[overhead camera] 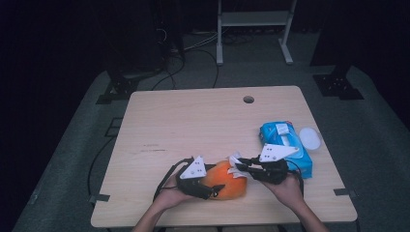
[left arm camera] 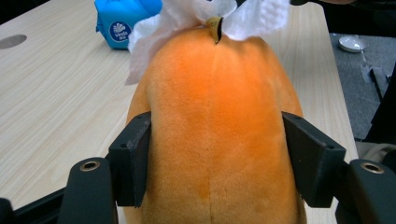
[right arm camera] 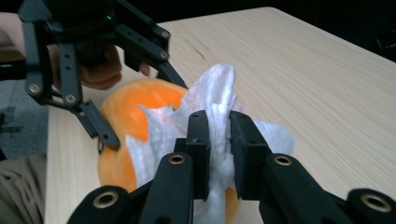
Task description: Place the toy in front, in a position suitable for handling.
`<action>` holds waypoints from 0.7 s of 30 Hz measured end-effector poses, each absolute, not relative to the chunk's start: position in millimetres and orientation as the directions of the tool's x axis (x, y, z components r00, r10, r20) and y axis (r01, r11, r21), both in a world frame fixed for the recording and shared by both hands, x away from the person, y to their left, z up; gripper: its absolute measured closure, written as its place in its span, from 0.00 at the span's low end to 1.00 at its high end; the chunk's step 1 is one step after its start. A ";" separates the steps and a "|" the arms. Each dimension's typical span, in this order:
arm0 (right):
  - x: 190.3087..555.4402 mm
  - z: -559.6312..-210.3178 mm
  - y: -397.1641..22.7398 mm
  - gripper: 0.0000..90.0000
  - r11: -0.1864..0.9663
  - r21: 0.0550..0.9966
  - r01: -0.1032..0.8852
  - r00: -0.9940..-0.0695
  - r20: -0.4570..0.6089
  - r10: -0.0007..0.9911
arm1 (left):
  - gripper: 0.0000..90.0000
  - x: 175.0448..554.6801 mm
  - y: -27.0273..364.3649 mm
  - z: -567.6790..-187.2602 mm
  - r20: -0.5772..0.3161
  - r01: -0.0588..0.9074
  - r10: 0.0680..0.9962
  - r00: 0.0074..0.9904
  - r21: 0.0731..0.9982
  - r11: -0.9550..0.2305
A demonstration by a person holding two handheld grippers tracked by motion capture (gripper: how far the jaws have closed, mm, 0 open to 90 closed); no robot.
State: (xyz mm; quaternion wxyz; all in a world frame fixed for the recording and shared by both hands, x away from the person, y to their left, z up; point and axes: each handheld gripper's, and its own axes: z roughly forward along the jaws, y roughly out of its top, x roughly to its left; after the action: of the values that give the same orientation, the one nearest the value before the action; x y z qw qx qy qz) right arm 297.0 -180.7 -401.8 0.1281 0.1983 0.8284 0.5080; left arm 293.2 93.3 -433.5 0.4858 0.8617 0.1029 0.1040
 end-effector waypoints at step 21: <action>298.8 -404.2 -178.4 0.87 0.393 0.893 0.218 -0.907 0.037 0.420 | 0.34 296.5 100.6 -435.6 0.044 0.112 0.298 0.954 0.866 -0.488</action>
State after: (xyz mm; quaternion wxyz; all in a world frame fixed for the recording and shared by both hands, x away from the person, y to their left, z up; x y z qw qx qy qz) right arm 298.8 -178.4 -404.2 0.0978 0.1926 0.8289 0.5160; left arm 296.5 100.6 -435.6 0.4916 0.8574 0.1196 0.0942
